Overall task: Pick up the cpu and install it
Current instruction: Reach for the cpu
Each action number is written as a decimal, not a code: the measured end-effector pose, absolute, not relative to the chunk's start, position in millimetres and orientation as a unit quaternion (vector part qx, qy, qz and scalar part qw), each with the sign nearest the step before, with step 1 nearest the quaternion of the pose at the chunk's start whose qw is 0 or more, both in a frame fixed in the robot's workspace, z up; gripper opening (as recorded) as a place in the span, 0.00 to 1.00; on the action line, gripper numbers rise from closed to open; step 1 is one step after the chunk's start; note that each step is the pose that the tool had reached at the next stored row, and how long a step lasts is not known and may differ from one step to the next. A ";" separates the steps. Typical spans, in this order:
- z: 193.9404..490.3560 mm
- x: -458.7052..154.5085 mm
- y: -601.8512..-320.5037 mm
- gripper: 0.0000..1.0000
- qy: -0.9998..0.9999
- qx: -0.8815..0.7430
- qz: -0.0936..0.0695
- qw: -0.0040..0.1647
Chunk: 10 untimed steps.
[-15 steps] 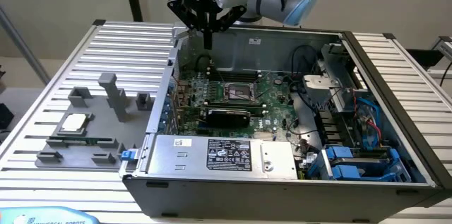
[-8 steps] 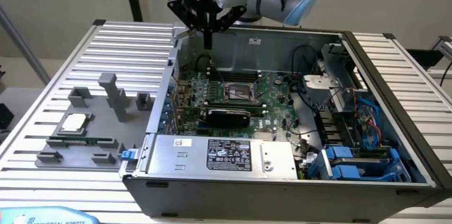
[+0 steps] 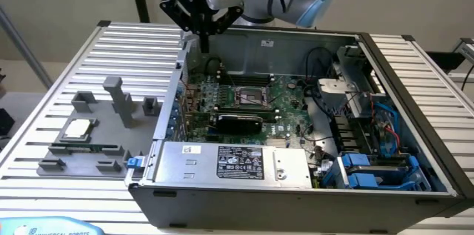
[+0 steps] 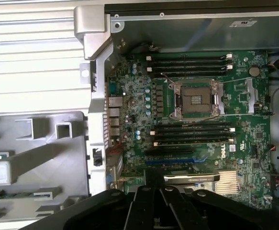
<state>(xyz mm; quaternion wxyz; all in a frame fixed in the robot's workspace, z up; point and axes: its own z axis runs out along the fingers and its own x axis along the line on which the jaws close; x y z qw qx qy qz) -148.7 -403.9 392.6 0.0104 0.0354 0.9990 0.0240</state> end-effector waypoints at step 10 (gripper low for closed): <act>392.5 -194.3 -405.0 0.11 0.999 0.035 0.024 0.010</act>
